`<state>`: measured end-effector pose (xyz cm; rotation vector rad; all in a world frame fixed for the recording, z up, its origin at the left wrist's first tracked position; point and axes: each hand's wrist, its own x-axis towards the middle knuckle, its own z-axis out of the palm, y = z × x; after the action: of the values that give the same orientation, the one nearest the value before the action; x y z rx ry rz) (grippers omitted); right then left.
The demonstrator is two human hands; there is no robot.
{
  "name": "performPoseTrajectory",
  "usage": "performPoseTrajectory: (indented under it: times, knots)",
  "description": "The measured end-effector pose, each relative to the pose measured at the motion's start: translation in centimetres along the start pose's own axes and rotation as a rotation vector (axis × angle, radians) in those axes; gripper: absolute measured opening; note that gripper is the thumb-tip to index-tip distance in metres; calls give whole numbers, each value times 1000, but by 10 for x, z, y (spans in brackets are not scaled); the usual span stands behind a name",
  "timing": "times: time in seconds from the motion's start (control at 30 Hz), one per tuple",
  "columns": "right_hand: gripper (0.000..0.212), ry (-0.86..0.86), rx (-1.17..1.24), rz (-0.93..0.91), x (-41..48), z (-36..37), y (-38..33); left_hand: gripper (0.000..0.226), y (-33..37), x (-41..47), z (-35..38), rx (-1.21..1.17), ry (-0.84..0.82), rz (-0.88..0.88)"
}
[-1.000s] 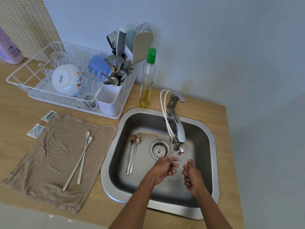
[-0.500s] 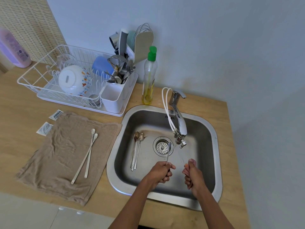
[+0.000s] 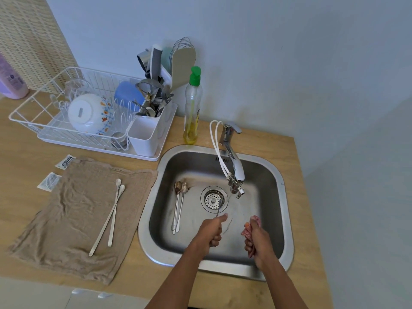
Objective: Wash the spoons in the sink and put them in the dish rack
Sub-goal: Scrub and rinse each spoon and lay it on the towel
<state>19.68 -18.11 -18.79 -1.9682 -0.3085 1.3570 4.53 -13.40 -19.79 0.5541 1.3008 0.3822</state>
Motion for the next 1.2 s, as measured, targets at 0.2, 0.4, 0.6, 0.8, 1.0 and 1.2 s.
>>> performPoseTrajectory:
  times: [0.2, 0.4, 0.6, 0.8, 1.0, 1.2]
  knots:
    - [49, 13, 4, -25, -1, 0, -7, 38, 30, 27, 12, -308, -152, -13]
    - [56, 31, -2, -32, 4, -5, -12, 39, 49, 44, 23, -504, -278, -9]
    - [56, 37, 19, -21, 11, -10, -10, 27, 52, 41, 30, -574, -392, 0]
    - [55, 27, 18, -11, 15, -14, -11, 33, 41, 36, 32, -608, -410, -19]
    - [54, 1, 8, -18, 17, -13, -10, 30, 32, 21, 24, -617, -409, -32]
    - [50, -23, -10, -2, 11, -11, -7, 29, 19, -8, 2, -614, -466, -41]
